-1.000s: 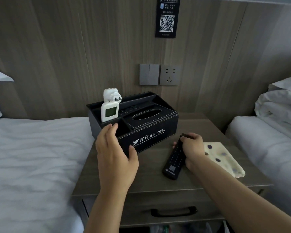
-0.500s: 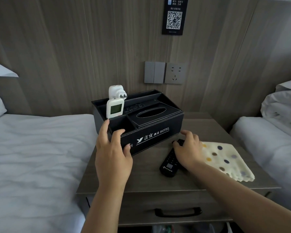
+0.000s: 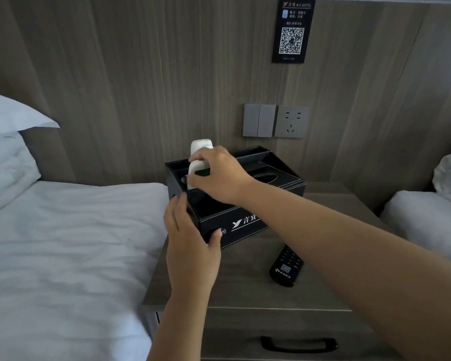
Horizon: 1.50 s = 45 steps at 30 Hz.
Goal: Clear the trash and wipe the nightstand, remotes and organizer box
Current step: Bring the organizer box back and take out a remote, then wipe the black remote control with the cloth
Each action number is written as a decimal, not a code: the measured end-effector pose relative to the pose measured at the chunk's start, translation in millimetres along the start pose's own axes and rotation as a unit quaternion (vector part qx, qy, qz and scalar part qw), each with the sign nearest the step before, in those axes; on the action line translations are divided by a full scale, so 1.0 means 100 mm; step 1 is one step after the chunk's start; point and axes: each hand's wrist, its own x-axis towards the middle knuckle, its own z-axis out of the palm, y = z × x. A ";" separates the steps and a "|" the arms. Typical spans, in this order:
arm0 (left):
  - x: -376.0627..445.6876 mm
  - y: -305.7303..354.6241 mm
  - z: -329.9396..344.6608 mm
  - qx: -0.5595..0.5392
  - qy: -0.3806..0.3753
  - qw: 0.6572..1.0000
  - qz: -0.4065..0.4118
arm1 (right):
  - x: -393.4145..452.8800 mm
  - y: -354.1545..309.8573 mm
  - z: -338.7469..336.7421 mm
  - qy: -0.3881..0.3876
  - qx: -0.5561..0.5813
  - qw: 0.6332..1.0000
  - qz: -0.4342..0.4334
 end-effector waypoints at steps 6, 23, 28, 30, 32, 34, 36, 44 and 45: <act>0.00 -0.07 0.04 0.025 -0.031 0.999 0.021 | 0.04 0.15 0.01 0.041 0.010 0.999 0.003; -0.01 0.10 0.06 0.014 0.068 0.997 0.023 | 0.07 0.17 -0.33 -0.011 0.025 1.000 0.009; -0.34 0.43 0.16 -0.029 -0.034 0.996 0.084 | -0.70 0.40 -0.72 0.102 0.099 0.989 0.047; -0.51 0.54 0.29 -0.003 -0.140 0.984 0.110 | -1.20 0.67 -0.84 0.160 0.083 0.980 0.088; -0.63 0.58 0.43 0.048 -0.187 0.971 0.141 | -1.66 0.95 -0.87 0.230 0.060 0.960 0.148; -0.67 0.60 0.52 0.111 -0.226 0.958 0.139 | -2.01 1.17 -0.83 0.280 0.012 0.940 0.192; -0.70 0.61 0.57 0.164 -0.245 0.946 0.133 | -2.25 1.37 -0.75 0.299 -0.058 0.930 0.206; -0.81 0.59 0.63 0.205 -0.219 0.943 0.143 | -2.28 1.66 -0.77 0.124 -0.252 0.919 0.276; -0.82 0.61 0.62 0.176 -0.216 0.950 0.138 | -2.26 1.67 -0.77 0.101 -0.269 0.915 0.283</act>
